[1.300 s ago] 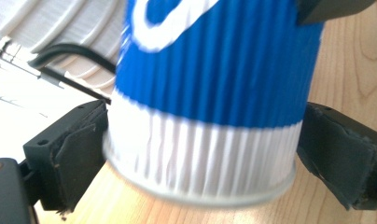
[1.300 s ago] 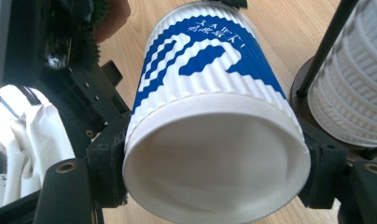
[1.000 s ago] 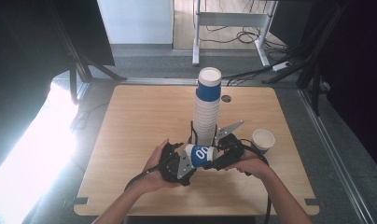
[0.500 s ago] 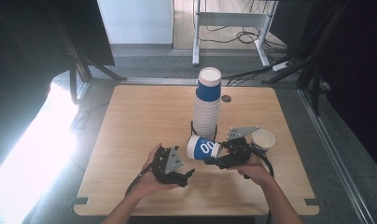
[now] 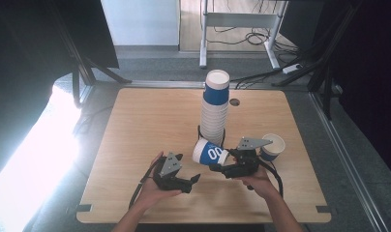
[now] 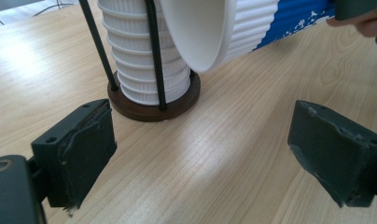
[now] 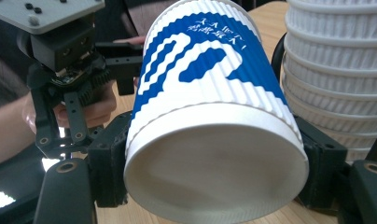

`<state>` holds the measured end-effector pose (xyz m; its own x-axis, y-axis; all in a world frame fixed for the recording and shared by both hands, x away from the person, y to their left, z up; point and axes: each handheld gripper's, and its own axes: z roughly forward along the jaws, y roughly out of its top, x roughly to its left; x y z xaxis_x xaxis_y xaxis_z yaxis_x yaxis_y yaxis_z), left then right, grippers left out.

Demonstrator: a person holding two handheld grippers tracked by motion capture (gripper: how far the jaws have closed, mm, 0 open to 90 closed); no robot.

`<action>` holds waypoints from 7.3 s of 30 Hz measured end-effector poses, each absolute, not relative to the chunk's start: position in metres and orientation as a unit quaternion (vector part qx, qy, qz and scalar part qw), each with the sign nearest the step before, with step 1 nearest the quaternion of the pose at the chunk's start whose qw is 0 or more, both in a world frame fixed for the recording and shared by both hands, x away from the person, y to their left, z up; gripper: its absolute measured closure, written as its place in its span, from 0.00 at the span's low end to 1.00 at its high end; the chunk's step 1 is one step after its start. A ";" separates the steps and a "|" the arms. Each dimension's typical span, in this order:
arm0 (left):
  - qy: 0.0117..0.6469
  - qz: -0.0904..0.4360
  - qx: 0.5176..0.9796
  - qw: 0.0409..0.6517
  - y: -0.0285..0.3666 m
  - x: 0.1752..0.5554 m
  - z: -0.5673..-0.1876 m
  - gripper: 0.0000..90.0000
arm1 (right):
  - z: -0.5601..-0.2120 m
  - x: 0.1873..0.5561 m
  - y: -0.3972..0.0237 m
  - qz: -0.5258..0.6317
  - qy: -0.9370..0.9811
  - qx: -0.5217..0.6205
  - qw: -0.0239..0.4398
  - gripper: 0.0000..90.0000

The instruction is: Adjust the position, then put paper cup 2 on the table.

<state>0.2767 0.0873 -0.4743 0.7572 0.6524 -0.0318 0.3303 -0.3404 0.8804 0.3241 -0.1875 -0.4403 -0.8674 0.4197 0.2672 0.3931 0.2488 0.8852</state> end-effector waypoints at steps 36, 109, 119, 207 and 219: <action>0.388 -0.045 0.695 0.604 0.091 0.285 -0.475 0.10 | -0.466 0.299 -0.182 0.625 0.726 0.276 0.074 0.30; 0.440 -0.186 0.593 0.648 0.084 0.325 -0.480 0.09 | -0.479 0.289 -0.164 0.618 0.735 0.247 0.133 0.31; 0.441 -0.176 0.583 0.659 0.085 0.324 -0.478 0.13 | -0.481 0.290 -0.164 0.615 0.738 0.246 0.131 0.31; 0.345 0.068 0.780 0.518 0.065 0.306 -0.437 0.20 | -0.465 0.290 -0.164 0.541 0.800 0.233 0.112 0.16; 0.311 0.114 0.808 0.487 0.056 0.300 -0.432 0.20 | -0.467 0.290 -0.162 0.533 0.806 0.231 0.113 0.15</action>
